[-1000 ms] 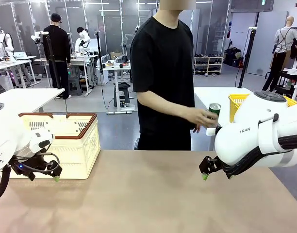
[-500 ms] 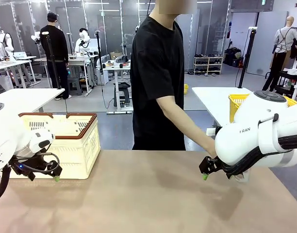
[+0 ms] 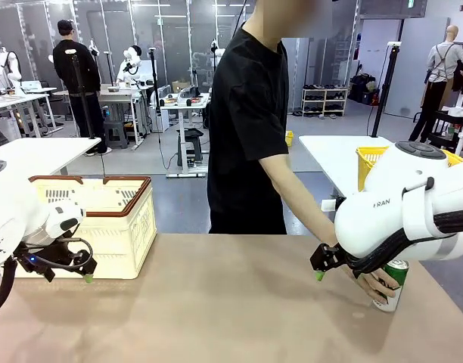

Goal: Place the drinks into the Shopping basket.
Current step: Pick up one drink and place it into the Shopping basket.

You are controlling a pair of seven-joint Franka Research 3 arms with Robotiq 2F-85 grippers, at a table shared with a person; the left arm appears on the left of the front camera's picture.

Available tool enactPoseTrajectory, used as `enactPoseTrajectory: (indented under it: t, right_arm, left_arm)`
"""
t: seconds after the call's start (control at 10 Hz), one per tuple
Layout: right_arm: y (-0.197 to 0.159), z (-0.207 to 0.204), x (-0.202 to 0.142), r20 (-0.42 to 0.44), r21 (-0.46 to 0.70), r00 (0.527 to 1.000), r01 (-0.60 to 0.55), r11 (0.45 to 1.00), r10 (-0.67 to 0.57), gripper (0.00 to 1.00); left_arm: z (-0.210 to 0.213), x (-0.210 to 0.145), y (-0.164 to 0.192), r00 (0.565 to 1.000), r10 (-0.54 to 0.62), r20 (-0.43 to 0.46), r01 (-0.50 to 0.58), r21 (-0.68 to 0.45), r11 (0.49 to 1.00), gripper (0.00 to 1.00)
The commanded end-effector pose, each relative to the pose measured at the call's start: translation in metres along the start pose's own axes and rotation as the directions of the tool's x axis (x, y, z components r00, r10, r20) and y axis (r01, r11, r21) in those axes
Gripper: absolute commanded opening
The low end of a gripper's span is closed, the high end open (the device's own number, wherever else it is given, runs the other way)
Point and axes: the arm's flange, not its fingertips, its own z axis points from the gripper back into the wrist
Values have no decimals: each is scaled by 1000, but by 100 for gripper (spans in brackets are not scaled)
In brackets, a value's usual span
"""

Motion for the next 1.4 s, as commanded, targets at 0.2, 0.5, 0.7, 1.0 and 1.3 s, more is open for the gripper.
enactPoseTrajectory:
  t: [0.2,0.5,0.7,1.0,1.3]
  right_arm:
    - [11,35,5,-11,-89,999,-33,995,32,100]
    - [-10,97,9,24,-229,1000,7,973,-1,100]
    - [-30,126,13,28,-284,999,-36,958,46,100]
    - [-55,146,17,13,-272,1000,-20,962,24,100]
    - [-71,143,23,-7,-247,1000,3,969,-5,100]
  left_arm:
    - [0,0,1,1000,15,-2,-15,1,1000,100]
    - [0,0,1,1000,15,-2,-15,1,1000,100]
    - [0,0,1,1000,15,-2,-15,1,1000,100]
    - [0,0,1,1000,15,-2,-15,1,1000,100]
    - [0,0,1,1000,15,-2,-15,1,1000,100]
